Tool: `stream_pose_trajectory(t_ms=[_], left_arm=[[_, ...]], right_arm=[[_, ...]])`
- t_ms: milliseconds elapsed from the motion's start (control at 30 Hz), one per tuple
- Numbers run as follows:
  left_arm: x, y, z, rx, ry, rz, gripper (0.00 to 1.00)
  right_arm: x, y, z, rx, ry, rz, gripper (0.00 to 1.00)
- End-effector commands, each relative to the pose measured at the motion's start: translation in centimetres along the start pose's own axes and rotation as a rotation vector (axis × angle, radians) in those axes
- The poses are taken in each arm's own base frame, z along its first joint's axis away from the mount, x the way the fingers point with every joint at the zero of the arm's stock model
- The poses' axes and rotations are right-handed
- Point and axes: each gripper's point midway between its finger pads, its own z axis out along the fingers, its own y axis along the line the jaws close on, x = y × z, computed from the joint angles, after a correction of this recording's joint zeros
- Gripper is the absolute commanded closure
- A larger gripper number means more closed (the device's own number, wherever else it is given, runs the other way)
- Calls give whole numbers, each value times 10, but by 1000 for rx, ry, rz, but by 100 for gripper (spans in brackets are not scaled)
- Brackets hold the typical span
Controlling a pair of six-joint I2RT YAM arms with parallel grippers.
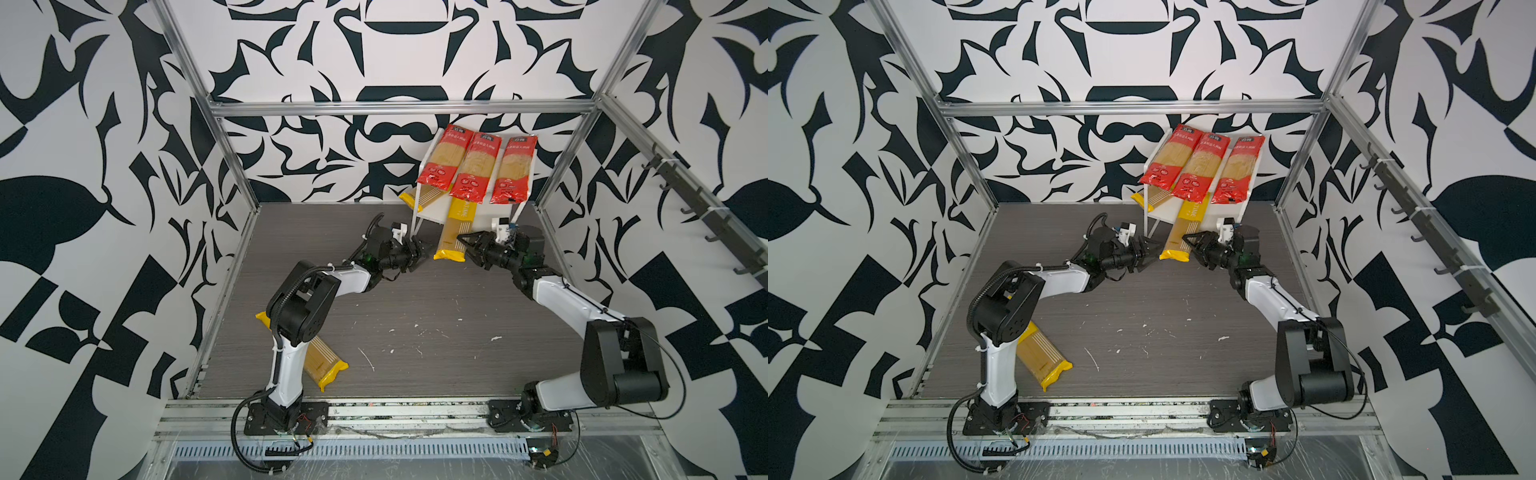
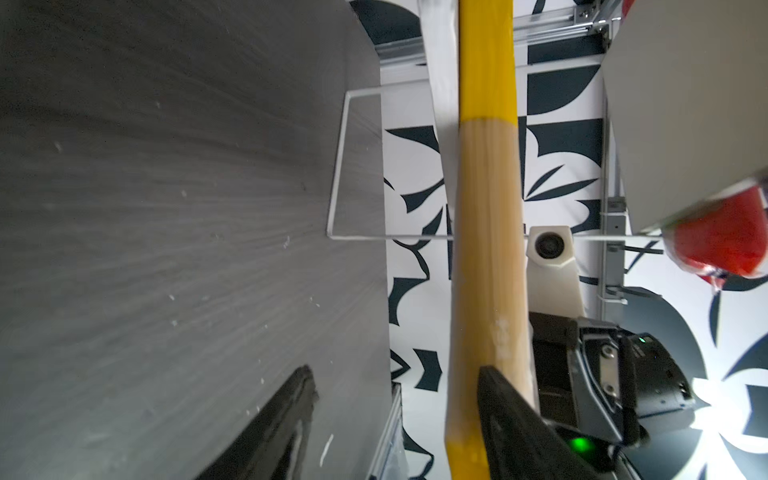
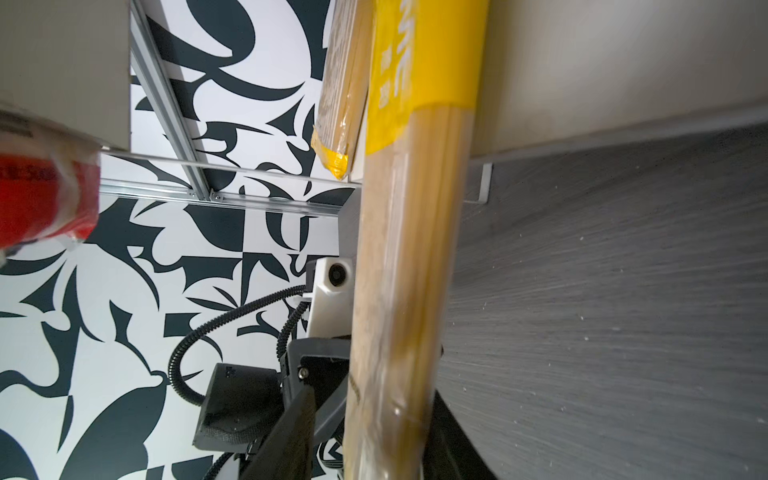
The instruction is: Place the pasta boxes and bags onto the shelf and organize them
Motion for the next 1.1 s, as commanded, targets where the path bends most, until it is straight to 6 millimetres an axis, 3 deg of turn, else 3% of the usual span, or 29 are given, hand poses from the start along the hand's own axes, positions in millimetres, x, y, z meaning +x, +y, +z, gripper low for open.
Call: stream_pose_trajectory(t_ms=[0, 200, 300, 400, 500, 600, 833, 1067], left_arm=[[16, -36, -6, 116, 24, 15, 39], [38, -45, 8, 168, 66, -7, 46], [38, -45, 15, 172, 72, -5, 53], [32, -54, 20, 192, 71, 4, 60], [29, -65, 23, 206, 75, 25, 65], [24, -69, 21, 189, 77, 53, 62], [-8, -52, -12, 111, 16, 64, 44], [-40, -34, -79, -4, -53, 84, 40]], right_arm=[[5, 22, -14, -61, -18, -64, 54], [22, 10, -22, -54, -15, -38, 53], [28, 7, -23, -42, -10, -46, 54], [31, 3, -23, -34, -17, -46, 63], [26, 7, -27, -44, -57, -58, 83], [15, 18, -26, -58, -97, -87, 97], [-22, 30, -16, -84, -174, -124, 100], [-45, 49, -6, -118, -203, -136, 100]])
